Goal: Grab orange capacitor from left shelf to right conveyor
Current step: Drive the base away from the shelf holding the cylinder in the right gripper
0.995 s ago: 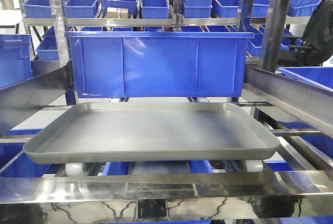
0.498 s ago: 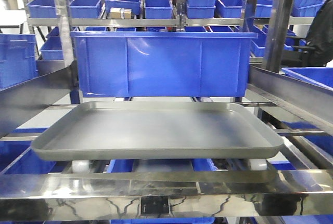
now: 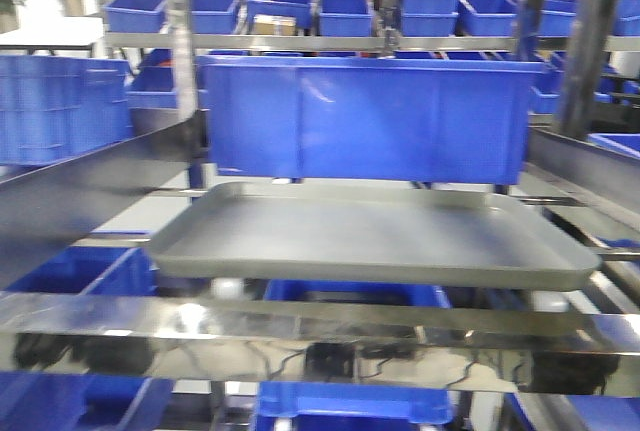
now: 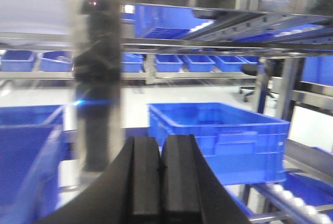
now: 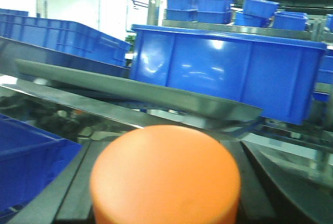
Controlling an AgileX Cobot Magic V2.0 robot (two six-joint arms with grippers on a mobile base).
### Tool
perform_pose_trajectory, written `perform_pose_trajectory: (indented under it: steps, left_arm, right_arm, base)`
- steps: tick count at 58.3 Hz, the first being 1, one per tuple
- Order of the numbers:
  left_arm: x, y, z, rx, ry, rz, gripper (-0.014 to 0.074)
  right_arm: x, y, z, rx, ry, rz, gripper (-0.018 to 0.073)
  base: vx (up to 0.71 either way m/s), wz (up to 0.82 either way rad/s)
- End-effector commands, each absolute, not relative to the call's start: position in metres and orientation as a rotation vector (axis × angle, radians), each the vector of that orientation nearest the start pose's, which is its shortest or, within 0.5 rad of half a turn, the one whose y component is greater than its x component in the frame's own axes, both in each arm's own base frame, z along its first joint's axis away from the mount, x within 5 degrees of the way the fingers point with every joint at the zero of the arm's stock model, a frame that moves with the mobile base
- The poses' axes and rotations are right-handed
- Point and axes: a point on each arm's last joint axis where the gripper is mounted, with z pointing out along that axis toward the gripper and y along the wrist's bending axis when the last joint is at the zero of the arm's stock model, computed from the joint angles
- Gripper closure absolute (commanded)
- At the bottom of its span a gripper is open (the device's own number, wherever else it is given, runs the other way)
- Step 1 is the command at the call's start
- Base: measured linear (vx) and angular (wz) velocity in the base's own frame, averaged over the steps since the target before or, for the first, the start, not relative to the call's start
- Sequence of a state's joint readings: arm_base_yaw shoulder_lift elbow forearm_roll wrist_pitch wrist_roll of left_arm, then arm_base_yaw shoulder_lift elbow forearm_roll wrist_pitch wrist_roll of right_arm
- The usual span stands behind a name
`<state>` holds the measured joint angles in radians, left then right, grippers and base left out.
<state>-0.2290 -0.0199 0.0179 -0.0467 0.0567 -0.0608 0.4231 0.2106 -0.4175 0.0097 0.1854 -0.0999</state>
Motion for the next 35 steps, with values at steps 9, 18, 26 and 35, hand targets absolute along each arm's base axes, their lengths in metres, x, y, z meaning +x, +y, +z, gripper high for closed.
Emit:
perform_pose_trajectory:
  steps: [9,18,26,35]
  left_arm:
    - [0.0513,-0.0123,0.2208,0.084,1.425,-0.291,0.0603]
    - [0.0513,-0.0123,0.2208,0.084,1.425,-0.291,0.0603]
    - [0.0513,-0.0123,0.2208,0.084,1.425,-0.291,0.0603]
    - [0.0513,-0.0123,0.2208,0.084,1.425,-0.291,0.0603]
  right_arm:
    - [0.0485,0.0218,0.3406,-0.348,1.309,0.272,0.0567]
    - [0.0485,0.0218,0.3406,-0.348,1.309,0.272,0.0567]
    - [0.0485,0.0218,0.3406,-0.348,1.309,0.272,0.0567]
    - [0.0485,0.0218,0.3406,-0.348,1.309,0.272,0.0567]
  base:
    - [-0.07,0.26]
    - [-0.08,0.3]
    - [-0.09,0.34]
    - [-0.11,0.39]
